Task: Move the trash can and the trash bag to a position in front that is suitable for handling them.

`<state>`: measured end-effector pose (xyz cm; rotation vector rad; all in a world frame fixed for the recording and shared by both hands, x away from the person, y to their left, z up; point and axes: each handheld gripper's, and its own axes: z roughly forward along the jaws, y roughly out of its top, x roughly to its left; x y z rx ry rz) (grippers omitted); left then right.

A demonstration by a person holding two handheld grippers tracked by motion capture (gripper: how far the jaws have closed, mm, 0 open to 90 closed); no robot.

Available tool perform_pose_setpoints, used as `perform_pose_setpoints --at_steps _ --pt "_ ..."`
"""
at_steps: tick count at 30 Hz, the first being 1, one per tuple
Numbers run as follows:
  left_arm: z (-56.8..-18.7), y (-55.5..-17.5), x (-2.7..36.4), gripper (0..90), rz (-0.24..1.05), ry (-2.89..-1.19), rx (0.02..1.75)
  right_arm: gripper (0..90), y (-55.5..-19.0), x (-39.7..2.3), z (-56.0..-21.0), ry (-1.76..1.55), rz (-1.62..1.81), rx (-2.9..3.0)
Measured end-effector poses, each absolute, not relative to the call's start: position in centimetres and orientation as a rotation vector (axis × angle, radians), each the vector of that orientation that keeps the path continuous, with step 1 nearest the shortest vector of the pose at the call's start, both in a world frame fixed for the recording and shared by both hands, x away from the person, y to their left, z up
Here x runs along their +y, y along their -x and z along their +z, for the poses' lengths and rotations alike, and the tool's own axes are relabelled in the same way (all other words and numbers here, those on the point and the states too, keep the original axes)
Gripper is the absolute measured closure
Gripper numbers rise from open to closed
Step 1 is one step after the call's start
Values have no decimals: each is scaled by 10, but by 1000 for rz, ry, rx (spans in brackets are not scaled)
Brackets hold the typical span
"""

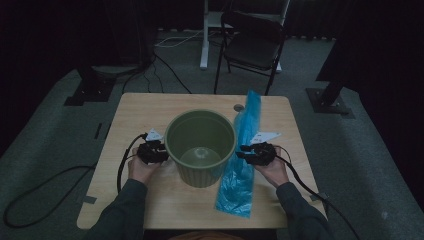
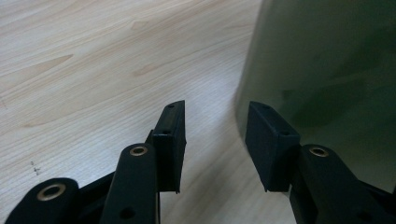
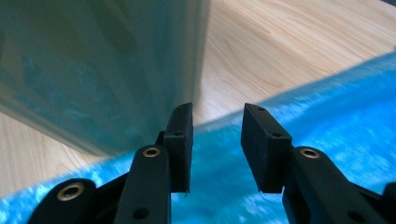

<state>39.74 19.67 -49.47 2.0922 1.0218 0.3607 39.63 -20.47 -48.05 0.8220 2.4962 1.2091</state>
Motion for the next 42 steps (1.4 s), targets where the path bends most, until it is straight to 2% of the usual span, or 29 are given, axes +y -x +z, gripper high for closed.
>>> perform_pose_setpoints --at_steps 10,23,33,42 --pt "-489 -391 202 585 365 -2061 1000 649 -399 -185 -480 -781 1253 2536" --pt "-486 -389 212 582 405 -2045 1031 595 -402 -170 -482 -769 1272 2558" --pt "-489 -391 216 574 398 -2037 1029 427 -410 -170 -489 -863 1103 2492" --pt "-489 -391 220 564 403 -2019 1046 388 -423 -171 -501 -970 968 2458"
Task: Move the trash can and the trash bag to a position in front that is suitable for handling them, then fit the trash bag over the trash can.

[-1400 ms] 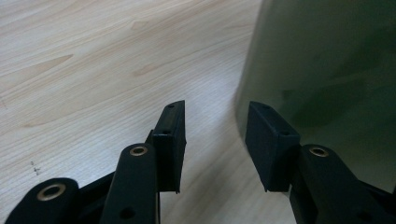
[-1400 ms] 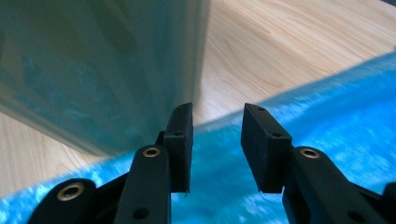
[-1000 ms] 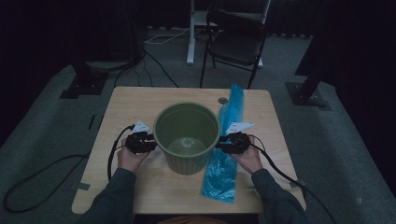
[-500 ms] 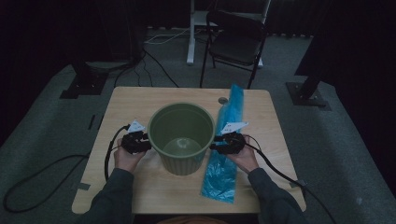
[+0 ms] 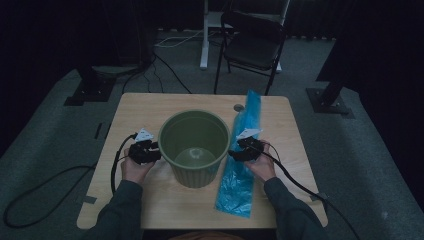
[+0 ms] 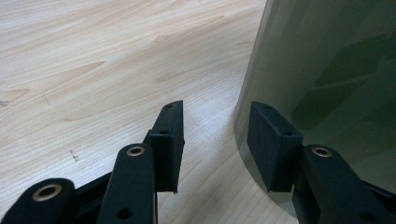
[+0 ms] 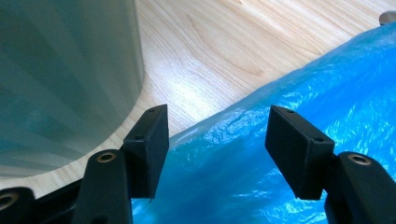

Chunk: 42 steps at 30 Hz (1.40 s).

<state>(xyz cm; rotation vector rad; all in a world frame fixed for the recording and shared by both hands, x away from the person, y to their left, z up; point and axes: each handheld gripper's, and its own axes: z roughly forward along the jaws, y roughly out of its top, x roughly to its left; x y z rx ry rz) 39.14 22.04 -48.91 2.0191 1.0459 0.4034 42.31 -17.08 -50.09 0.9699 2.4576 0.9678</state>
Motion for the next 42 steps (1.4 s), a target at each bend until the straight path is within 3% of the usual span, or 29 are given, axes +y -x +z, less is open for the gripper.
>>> perform_pose_setpoints --at_steps 8,30,35,42 --pt "-489 -392 221 552 404 -2003 1052 318 -428 -168 -510 -1048 907 2435" --pt "-490 -394 219 536 418 -2006 1045 231 -435 -160 -532 -1125 820 2477" --pt "-491 -394 218 536 417 -2007 1038 260 -435 -160 -532 -1147 822 2479" --pt "-490 -394 218 537 408 -2001 1020 426 -434 -162 -529 -1163 818 2501"
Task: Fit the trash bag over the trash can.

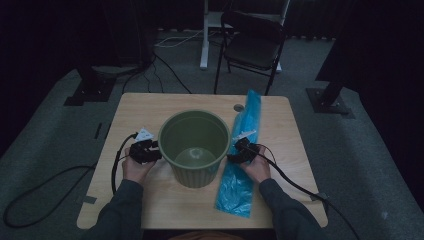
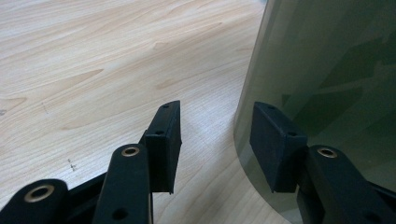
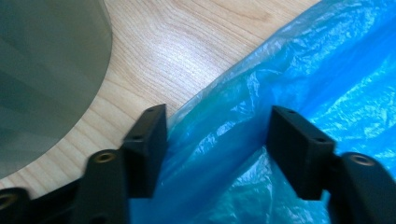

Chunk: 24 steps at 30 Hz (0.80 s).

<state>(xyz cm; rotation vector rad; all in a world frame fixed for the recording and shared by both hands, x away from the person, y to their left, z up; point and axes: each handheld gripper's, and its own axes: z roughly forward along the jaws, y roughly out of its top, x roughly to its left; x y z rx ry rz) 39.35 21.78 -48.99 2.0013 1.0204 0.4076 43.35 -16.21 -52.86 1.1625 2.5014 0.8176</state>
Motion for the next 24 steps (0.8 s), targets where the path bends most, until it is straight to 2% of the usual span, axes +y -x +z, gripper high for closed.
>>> perform_pose_setpoints --at_steps 6,7,11,16,24 --pt "-491 -397 217 537 400 -1995 1012 659 -433 -164 -525 -1153 804 2514" --pt "-492 -398 216 537 397 -1995 1009 720 -433 -164 -525 -1151 801 2515" --pt "-493 -400 215 541 397 -2001 1004 848 -433 -165 -525 -1140 793 2515" --pt "-493 -400 215 546 397 -2003 997 883 -435 -174 -524 -1187 815 2519" --pt "-493 -400 212 549 394 -2012 979 889 -435 -190 -505 -1234 914 2475"
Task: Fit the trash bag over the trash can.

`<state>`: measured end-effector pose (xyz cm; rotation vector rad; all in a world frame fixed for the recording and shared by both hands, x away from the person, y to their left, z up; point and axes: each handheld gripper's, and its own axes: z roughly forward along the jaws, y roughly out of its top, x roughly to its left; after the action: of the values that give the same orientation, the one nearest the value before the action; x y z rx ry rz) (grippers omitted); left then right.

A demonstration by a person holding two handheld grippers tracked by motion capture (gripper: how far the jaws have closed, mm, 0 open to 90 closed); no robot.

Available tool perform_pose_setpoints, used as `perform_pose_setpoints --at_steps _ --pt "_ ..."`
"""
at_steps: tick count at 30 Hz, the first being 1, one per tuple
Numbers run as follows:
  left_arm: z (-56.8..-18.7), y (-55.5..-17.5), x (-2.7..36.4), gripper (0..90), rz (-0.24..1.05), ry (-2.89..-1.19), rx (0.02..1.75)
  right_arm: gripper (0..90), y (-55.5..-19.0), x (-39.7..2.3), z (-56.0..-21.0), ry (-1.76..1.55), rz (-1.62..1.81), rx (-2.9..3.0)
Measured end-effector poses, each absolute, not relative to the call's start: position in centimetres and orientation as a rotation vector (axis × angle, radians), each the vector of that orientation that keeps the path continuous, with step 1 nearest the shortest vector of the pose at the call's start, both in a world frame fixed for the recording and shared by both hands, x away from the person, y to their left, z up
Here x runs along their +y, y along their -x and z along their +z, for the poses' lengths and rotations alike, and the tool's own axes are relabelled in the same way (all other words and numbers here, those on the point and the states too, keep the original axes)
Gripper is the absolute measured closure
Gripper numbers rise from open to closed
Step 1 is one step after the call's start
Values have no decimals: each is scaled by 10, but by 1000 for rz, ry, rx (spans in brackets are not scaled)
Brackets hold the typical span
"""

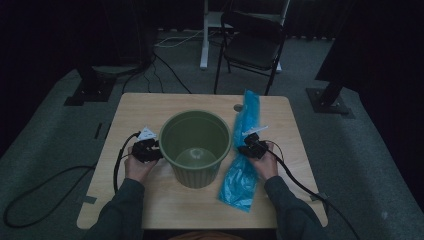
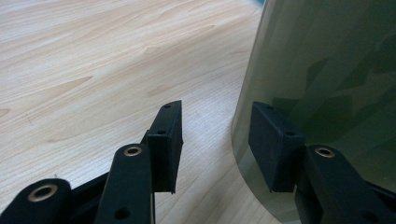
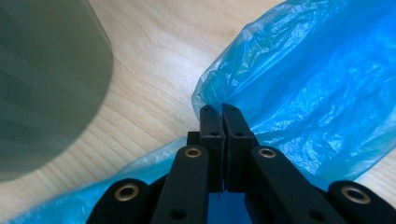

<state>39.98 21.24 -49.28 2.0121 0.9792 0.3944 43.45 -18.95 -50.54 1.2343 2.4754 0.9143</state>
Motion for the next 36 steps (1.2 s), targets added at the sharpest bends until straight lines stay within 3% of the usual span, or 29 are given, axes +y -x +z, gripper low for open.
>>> perform_pose_setpoints --at_steps 17,36 --pt "-494 -398 205 549 386 -2029 954 891 -430 -215 -468 -1237 969 2376" --pt "-495 -396 195 548 369 -2055 908 891 -426 -215 -408 -1097 1025 2338"
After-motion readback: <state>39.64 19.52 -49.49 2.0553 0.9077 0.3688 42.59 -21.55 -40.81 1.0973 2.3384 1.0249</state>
